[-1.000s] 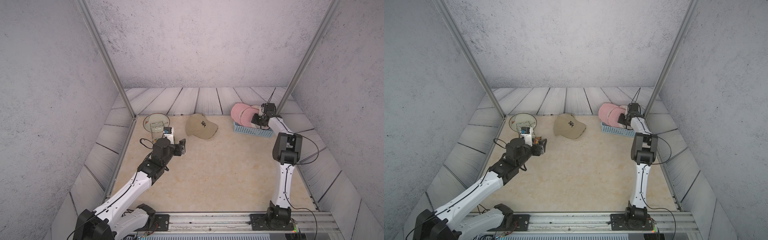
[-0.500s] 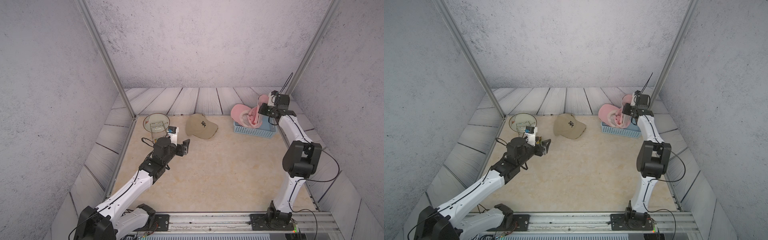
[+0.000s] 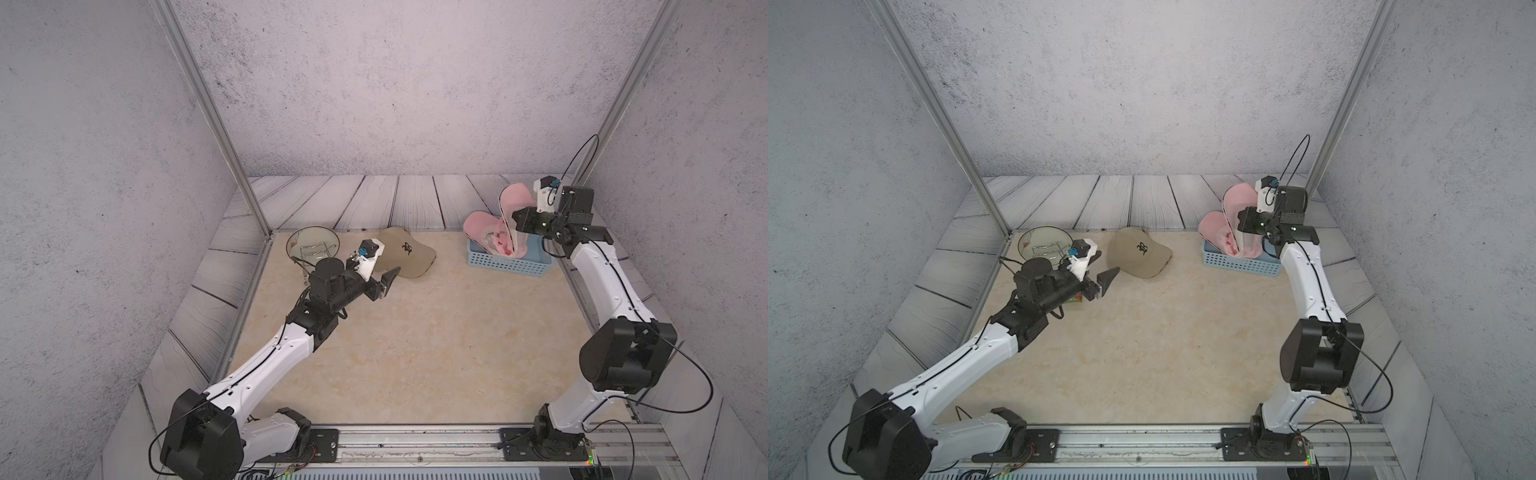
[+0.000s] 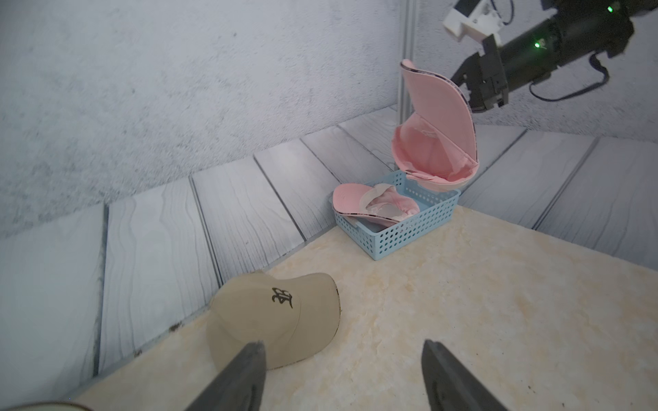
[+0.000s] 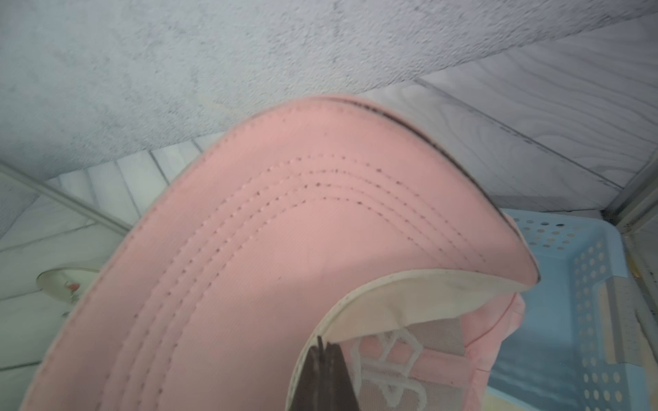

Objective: Turn the baseball cap inside out
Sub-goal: Pick up the baseball cap from the basket.

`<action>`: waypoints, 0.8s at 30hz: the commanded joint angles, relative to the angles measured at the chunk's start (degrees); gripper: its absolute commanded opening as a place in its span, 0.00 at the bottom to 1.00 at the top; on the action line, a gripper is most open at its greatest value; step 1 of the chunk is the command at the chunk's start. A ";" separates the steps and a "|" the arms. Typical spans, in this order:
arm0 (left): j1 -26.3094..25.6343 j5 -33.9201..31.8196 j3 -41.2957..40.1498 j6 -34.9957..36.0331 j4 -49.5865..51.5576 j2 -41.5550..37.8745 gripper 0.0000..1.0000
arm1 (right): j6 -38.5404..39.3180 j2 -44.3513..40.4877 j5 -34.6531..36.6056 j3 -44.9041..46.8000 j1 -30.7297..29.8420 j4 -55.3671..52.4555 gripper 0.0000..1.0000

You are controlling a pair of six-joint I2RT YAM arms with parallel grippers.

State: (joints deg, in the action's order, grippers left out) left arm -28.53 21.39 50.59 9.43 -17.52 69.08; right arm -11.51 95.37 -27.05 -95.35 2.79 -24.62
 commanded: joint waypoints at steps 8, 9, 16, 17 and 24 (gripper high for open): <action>-0.89 17.89 8.94 38.13 3.21 5.24 0.79 | 3.56 -10.73 -13.69 7.38 -4.75 -10.82 0.00; -0.87 19.87 9.26 39.96 3.46 5.39 0.80 | 3.66 -11.66 -13.94 8.82 -5.57 -11.01 0.00; -3.00 27.90 16.31 46.88 14.12 7.56 0.82 | 3.89 -15.71 -14.45 16.49 -11.68 -11.68 0.00; -3.54 28.44 17.64 48.35 16.79 8.22 0.82 | 4.08 -15.82 -14.36 17.02 -12.77 -12.05 0.00; -7.16 30.64 22.46 53.14 26.93 11.71 0.82 | 4.04 -16.00 -13.85 18.98 -17.53 -12.89 0.00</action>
State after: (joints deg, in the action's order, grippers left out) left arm -34.59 49.25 70.81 58.48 1.39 79.46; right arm -8.29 82.11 -39.62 -76.29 -14.17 -37.32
